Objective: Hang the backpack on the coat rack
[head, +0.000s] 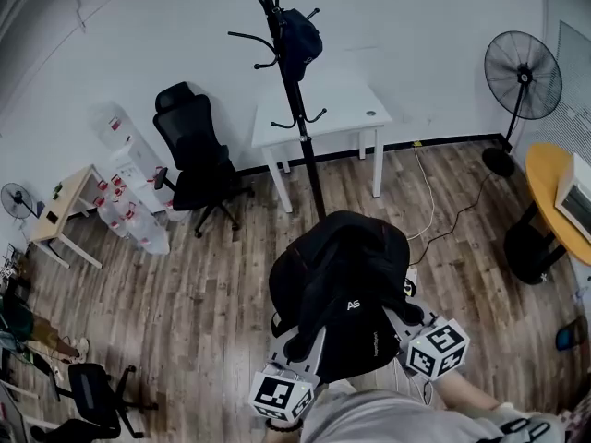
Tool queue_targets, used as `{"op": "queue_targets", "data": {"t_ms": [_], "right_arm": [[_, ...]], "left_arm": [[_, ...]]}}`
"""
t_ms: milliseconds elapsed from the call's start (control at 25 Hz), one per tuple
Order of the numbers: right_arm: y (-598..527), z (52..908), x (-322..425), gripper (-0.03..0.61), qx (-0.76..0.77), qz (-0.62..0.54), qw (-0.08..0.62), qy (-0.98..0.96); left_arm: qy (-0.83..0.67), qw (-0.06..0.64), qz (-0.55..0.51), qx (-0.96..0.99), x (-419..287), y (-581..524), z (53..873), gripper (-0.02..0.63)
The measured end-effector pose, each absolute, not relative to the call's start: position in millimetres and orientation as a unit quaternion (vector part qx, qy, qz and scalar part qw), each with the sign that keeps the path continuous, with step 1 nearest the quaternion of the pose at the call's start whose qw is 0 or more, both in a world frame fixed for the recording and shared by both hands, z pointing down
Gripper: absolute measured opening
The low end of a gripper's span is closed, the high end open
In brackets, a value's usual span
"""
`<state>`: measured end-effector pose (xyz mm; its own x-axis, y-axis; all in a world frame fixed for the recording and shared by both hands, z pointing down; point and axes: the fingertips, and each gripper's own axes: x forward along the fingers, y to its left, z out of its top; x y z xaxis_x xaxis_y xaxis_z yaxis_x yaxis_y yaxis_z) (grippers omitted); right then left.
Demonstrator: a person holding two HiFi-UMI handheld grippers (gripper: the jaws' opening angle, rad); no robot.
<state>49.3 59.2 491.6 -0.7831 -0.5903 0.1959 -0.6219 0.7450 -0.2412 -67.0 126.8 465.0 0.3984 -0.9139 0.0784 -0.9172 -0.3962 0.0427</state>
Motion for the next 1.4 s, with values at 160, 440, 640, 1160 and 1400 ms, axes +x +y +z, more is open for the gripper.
{"op": "queue_targets", "data": {"t_ms": [160,440,640,1160,1400], "right_arm": [[32.4,483.3,23.6,0.033,0.339,0.138,0.048,-0.929],[-4.7,467.7,-18.6,0.033,0.355,0.132,0.033,-0.925],[-15.0,463.3,-36.3,0.032,0.359,0.128,0.03,-0.924],[-55.5,442.1,-66.5,0.032,0.343,0.113,0.028,-0.932],[-94.0,435.8,-70.8,0.032,0.335,0.109,0.017,-0.936]], "left_arm": [[-0.536,0.035,0.018,0.843,-94.0,98.8,457.9,0.031],[-0.522,0.017,0.015,0.853,-139.3,58.1,439.2,0.031],[-0.517,0.0,0.016,0.856,-156.8,45.1,430.5,0.031],[-0.527,-0.008,0.005,0.85,-185.3,9.2,410.9,0.029],[-0.535,-0.018,0.008,0.845,-188.5,-26.4,403.3,0.029]]}}
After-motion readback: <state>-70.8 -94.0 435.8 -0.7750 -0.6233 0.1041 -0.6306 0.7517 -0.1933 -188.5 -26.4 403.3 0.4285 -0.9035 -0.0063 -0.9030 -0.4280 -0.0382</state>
